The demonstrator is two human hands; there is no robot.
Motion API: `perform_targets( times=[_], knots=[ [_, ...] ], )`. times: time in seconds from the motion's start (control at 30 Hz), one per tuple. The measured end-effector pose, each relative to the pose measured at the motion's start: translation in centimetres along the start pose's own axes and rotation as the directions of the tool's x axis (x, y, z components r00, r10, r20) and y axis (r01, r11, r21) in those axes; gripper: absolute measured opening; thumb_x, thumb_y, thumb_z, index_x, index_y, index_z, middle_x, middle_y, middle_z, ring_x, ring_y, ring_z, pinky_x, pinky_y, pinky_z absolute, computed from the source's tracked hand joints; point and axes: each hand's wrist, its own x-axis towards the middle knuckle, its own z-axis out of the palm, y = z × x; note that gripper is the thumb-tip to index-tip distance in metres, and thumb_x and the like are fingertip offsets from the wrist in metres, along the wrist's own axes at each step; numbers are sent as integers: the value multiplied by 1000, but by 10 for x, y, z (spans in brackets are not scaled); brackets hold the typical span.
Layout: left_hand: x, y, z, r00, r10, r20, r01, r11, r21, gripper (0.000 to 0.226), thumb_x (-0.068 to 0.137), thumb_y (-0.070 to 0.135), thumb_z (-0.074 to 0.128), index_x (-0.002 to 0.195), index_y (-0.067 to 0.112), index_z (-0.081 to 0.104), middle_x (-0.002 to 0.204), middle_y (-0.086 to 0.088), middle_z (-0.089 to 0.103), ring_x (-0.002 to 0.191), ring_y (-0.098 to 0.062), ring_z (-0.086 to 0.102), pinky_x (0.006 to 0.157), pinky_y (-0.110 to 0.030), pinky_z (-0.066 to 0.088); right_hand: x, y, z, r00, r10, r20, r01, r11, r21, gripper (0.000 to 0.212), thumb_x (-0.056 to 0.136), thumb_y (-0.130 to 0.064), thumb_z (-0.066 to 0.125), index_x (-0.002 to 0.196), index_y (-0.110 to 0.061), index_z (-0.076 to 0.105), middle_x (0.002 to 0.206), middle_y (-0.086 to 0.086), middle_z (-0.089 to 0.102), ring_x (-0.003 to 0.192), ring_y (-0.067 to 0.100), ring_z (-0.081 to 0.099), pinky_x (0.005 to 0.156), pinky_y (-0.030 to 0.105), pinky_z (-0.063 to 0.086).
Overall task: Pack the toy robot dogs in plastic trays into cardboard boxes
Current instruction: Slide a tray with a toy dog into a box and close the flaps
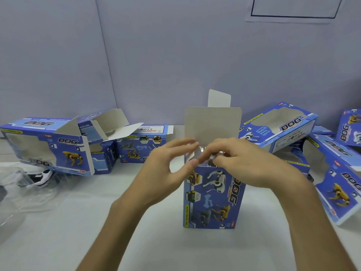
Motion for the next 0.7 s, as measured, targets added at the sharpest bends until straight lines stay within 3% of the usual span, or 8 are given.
perform_targets(
  times=[0.1,0.17,0.27,0.33,0.4,0.53,0.63,0.7],
  knots=[
    [1,7,7,1000,13,26,-18,984,177,35,97,42,55,130,32,64,137,20,58,135,5,39,114,-34,32,1,0,0,1000,-3,-7,3,1000,24,38,101,-19,47,86,-48,67,101,-24,62,98,3,60,75,27,54],
    [1,13,7,1000,8,22,-14,956,294,35,98,45,49,127,35,67,132,22,60,127,3,42,107,-34,27,-2,3,-4,998,-15,-65,20,997,69,38,99,-15,52,85,-45,69,98,-20,67,98,5,63,78,26,56],
    [1,25,12,999,-38,14,29,909,416,35,101,47,40,127,35,62,126,20,60,115,-3,44,92,-32,27,-8,9,-14,965,-39,-260,67,993,100,28,87,-16,71,96,-42,68,110,-20,61,107,-1,55,87,16,44],
    [-1,38,23,999,-38,14,23,818,574,43,102,50,25,130,37,54,120,15,55,110,-10,45,89,-35,30,-11,18,-21,929,59,-366,-21,994,108,39,78,-23,81,106,-42,63,116,-14,54,108,-2,52,88,20,42],
    [-4,50,31,999,-48,6,34,777,629,56,97,52,12,128,36,57,115,11,55,109,-15,48,89,-37,33,-14,26,-26,908,218,-358,-177,973,145,51,71,-32,87,112,-39,58,114,-6,54,103,5,55,84,29,45],
    [-4,53,38,990,-97,107,4,759,651,61,97,58,15,137,27,49,139,5,46,139,-15,31,112,-35,22,-16,29,-22,903,368,-223,-334,926,176,65,66,-38,89,118,-38,49,112,-5,53,97,13,58,71,30,43],
    [-3,50,37,985,-72,158,-44,777,628,62,101,55,24,150,18,37,160,0,29,150,-15,14,120,-28,10,-11,26,-16,895,344,-283,-312,938,153,70,67,-26,90,121,-35,46,116,-2,50,104,17,54,67,28,38],
    [-2,49,33,983,-53,176,-67,788,612,60,102,55,26,149,21,38,161,1,28,149,-13,18,118,-27,16,-7,22,-12,886,328,-328,-296,944,143,72,70,-16,87,125,-31,43,118,0,50,103,18,53,60,20,36]
  ],
)
